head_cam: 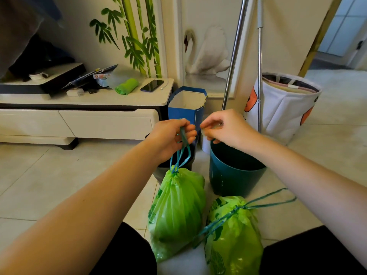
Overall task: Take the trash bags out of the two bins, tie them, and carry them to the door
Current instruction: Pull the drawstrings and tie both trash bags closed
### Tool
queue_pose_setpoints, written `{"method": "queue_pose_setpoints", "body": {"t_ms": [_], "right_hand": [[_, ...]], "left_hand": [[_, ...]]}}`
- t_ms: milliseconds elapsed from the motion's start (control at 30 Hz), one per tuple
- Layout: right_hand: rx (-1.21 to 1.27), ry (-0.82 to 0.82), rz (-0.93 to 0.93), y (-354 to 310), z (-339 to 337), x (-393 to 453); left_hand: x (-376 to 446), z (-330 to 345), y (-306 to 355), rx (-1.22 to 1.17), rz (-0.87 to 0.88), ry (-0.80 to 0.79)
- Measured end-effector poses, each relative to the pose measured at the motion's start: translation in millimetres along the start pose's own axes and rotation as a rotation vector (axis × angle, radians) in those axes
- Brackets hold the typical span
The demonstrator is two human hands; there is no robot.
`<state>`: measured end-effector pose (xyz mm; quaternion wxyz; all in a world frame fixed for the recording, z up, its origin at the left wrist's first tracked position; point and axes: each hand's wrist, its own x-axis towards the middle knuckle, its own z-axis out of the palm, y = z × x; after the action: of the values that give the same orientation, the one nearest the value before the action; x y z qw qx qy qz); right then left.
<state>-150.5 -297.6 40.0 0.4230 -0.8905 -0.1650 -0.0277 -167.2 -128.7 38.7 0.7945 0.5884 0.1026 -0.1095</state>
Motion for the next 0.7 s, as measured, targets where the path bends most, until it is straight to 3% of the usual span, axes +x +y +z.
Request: {"method": "queue_pose_setpoints", "body": {"t_ms": [67, 300, 467, 567, 700], "right_hand": [[-0.06, -0.059, 0.035, 11.6, -8.7, -6.5], [-0.412, -0.606, 0.287, 83.6, -39.8, -48.4], [-0.598, -0.856, 0.422, 106.8, -42.2, -83.1], [-0.602, -0.875, 0.491, 113.4, -46.2, -89.2], [-0.194, -0.646, 0.604, 96.8, -60.6, -86.0]], "left_hand": [[1.7, -3.4, -0.9, 0.006, -0.029, -0.002], [11.0, -7.2, -7.5, 0.076, -0.06, 0.014], [11.4, -0.7, -11.3, 0.132, -0.075, -0.003], [9.1, 0.8, -12.3, 0.153, -0.072, -0.027], [6.6, -3.9, -12.5, 0.167, -0.067, -0.034]]}}
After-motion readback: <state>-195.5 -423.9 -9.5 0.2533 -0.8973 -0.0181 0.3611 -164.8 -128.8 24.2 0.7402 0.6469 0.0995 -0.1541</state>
